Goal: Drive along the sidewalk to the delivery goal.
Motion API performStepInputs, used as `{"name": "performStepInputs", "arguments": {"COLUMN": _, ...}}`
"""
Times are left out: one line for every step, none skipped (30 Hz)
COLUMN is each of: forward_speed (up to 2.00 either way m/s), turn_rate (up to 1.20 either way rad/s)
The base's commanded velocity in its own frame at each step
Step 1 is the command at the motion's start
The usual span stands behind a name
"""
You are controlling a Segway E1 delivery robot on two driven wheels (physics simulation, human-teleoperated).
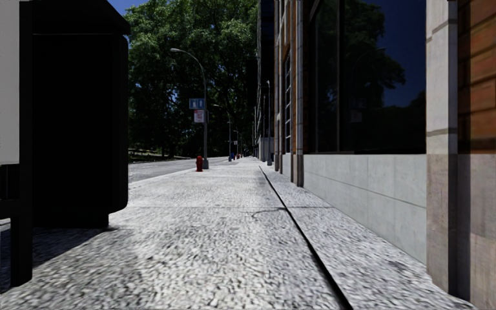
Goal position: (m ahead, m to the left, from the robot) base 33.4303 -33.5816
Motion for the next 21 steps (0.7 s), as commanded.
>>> {"name": "performStepInputs", "arguments": {"forward_speed": 2.00, "turn_rate": 0.00}}
{"name": "performStepInputs", "arguments": {"forward_speed": 2.00, "turn_rate": 0.00}}
{"name": "performStepInputs", "arguments": {"forward_speed": 2.00, "turn_rate": 0.00}}
{"name": "performStepInputs", "arguments": {"forward_speed": 2.00, "turn_rate": 0.00}}
{"name": "performStepInputs", "arguments": {"forward_speed": 2.00, "turn_rate": 0.00}}
{"name": "performStepInputs", "arguments": {"forward_speed": 2.00, "turn_rate": 0.00}}
{"name": "performStepInputs", "arguments": {"forward_speed": 2.00, "turn_rate": 0.00}}
{"name": "performStepInputs", "arguments": {"forward_speed": 2.00, "turn_rate": 0.00}}
{"name": "performStepInputs", "arguments": {"forward_speed": 2.00, "turn_rate": 0.00}}
{"name": "performStepInputs", "arguments": {"forward_speed": 2.00, "turn_rate": 0.00}}
{"name": "performStepInputs", "arguments": {"forward_speed": 2.00, "turn_rate": 0.00}}
{"name": "performStepInputs", "arguments": {"forward_speed": 2.00, "turn_rate": 0.00}}
{"name": "performStepInputs", "arguments": {"forward_speed": 2.00, "turn_rate": 0.00}}
{"name": "performStepInputs", "arguments": {"forward_speed": 2.00, "turn_rate": 0.00}}
{"name": "performStepInputs", "arguments": {"forward_speed": 2.00, "turn_rate": 0.00}}
{"name": "performStepInputs", "arguments": {"forward_speed": 2.00, "turn_rate": 0.00}}
{"name": "performStepInputs", "arguments": {"forward_speed": 2.00, "turn_rate": 0.00}}
{"name": "performStepInputs", "arguments": {"forward_speed": 2.00, "turn_rate": 0.00}}
{"name": "performStepInputs", "arguments": {"forward_speed": 2.00, "turn_rate": 0.00}}
{"name": "performStepInputs", "arguments": {"forward_speed": 2.00, "turn_rate": 0.00}}
{"name": "performStepInputs", "arguments": {"forward_speed": 2.00, "turn_rate": 0.00}}
